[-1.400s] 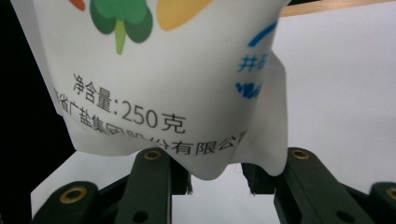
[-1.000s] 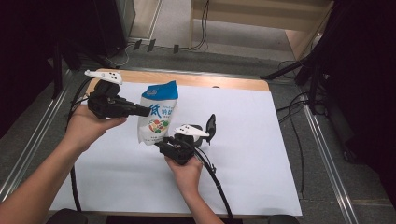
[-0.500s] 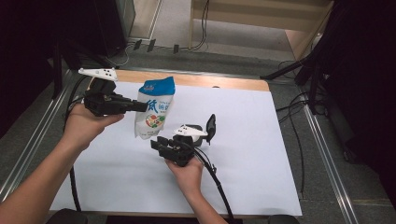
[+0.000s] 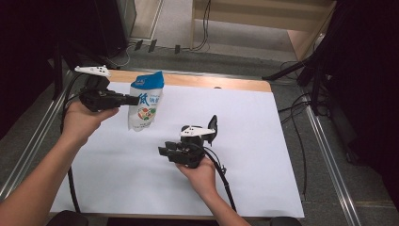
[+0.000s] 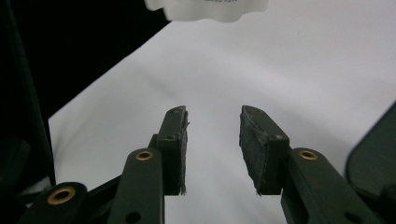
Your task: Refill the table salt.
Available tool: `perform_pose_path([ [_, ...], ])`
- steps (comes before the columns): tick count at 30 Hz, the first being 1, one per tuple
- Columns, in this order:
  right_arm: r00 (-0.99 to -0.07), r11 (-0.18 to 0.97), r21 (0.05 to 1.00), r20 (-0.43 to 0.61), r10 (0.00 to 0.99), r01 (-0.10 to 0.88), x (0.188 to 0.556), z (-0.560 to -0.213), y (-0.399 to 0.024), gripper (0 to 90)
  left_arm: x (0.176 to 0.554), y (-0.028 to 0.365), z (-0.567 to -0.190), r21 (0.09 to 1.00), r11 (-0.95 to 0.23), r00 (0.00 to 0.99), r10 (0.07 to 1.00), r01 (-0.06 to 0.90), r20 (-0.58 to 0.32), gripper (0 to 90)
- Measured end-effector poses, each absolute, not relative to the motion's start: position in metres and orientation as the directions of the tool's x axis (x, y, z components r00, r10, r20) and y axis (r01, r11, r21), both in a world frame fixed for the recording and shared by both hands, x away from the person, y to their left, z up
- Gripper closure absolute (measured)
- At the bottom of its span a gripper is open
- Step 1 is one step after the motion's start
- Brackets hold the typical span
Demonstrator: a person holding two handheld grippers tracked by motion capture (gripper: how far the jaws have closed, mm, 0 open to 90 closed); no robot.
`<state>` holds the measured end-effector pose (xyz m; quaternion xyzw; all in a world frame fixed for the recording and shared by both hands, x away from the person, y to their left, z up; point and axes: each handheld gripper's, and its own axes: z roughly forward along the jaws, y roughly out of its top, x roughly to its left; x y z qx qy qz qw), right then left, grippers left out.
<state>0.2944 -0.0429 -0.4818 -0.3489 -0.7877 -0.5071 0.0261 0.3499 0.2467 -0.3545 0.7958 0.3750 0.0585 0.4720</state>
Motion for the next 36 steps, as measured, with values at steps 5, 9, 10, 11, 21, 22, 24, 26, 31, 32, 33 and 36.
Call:
perform_pose_path([
  [5,-0.784,0.277,0.796,0.350,0.513,0.538,0.291,-0.479,-0.052,61.4,0.358,0.253,-0.367,0.788,-0.259,0.692,0.669,0.558,-0.270,90.0],
  [9,-0.805,0.307,0.806,0.314,0.503,0.507,0.289,-0.477,-0.062,59.2,0.370,0.257,-0.378,0.779,-0.243,0.670,0.686,0.578,-0.284,90.0],
  [10,-0.813,0.321,0.811,0.292,0.503,0.490,0.289,-0.478,-0.066,59.0,0.372,0.258,-0.380,0.776,-0.244,0.668,0.687,0.582,-0.285,90.0],
  [11,-0.817,0.326,0.812,0.284,0.502,0.483,0.289,-0.478,-0.068,59.1,0.375,0.259,-0.383,0.774,-0.244,0.665,0.691,0.584,-0.284,90.0],
  [21,-0.802,0.315,0.803,0.305,0.514,0.507,0.287,-0.478,-0.095,58.9,0.400,0.264,-0.406,0.767,-0.203,0.624,0.720,0.609,-0.305,90.0],
  [22,-0.801,0.315,0.801,0.307,0.514,0.509,0.286,-0.477,-0.097,58.9,0.402,0.264,-0.408,0.769,-0.201,0.624,0.719,0.608,-0.305,90.0],
  [24,-0.802,0.319,0.801,0.301,0.516,0.507,0.284,-0.476,-0.101,58.9,0.405,0.264,-0.411,0.771,-0.194,0.621,0.721,0.606,-0.307,90.0],
  [26,-0.805,0.324,0.803,0.295,0.515,0.501,0.281,-0.475,-0.106,58.8,0.408,0.264,-0.415,0.769,-0.199,0.621,0.723,0.607,-0.303,90.0],
  [31,-0.817,0.332,0.815,0.266,0.512,0.474,0.268,-0.477,-0.122,58.6,0.411,0.264,-0.426,0.754,-0.210,0.610,0.734,0.622,-0.299,90.0],
  [32,-0.814,0.329,0.815,0.269,0.515,0.477,0.266,-0.478,-0.126,58.5,0.411,0.266,-0.428,0.760,-0.195,0.610,0.729,0.619,-0.310,90.0],
  [33,-0.811,0.331,0.814,0.264,0.522,0.477,0.265,-0.479,-0.130,58.5,0.410,0.267,-0.428,0.759,-0.191,0.607,0.730,0.623,-0.314,90.0],
  [36,-0.803,0.325,0.812,0.264,0.535,0.484,0.265,-0.479,-0.138,58.6,0.409,0.269,-0.429,0.760,-0.194,0.614,0.723,0.621,-0.318,90.0],
])
